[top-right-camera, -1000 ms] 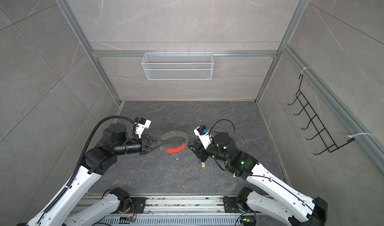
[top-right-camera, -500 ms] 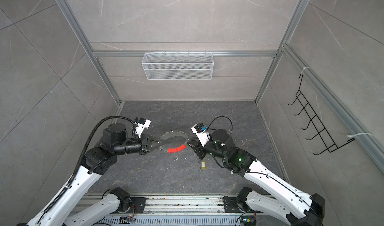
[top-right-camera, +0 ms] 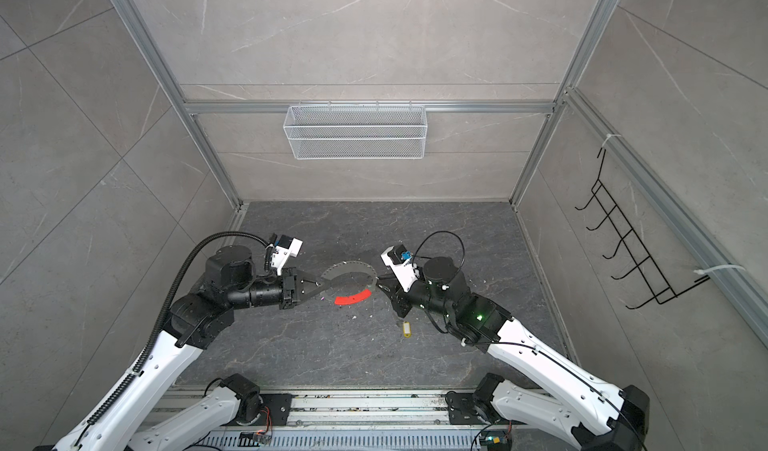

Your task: Remove the keys from the keyring

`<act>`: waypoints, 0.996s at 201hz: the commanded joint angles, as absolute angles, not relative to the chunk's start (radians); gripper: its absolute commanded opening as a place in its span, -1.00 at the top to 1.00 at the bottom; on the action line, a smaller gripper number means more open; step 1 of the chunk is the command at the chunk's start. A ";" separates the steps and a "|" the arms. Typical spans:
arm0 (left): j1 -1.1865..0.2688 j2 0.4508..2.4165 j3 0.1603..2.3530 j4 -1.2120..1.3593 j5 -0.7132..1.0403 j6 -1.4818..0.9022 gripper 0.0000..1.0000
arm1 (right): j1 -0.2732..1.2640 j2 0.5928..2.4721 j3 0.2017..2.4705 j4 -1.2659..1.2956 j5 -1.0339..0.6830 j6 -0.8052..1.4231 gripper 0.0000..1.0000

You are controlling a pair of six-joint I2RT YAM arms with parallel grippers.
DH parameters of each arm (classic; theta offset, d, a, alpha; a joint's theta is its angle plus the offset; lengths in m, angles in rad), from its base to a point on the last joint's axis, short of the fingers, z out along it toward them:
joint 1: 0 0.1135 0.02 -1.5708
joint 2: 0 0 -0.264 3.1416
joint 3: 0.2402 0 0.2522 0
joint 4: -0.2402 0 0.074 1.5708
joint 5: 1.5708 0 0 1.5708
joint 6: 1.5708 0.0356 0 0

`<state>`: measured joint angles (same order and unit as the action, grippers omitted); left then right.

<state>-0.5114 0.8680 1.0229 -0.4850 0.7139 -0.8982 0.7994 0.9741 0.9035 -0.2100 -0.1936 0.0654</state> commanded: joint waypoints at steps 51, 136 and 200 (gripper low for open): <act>-0.509 0.852 1.045 -0.441 0.751 -0.907 1.00 | 0.808 0.959 0.933 -0.213 -0.176 0.050 0.89; -0.505 0.824 1.047 -0.524 0.659 -0.859 0.45 | 0.823 0.957 0.967 -0.305 -0.233 0.078 1.00; -0.503 0.805 1.113 -0.676 0.518 -0.687 0.18 | 0.874 0.949 0.989 -0.386 -0.271 0.107 1.00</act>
<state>-0.5095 0.8284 1.0454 -0.6174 0.5846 -0.8032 0.8524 0.9680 0.9428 -0.3412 -0.2401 0.0860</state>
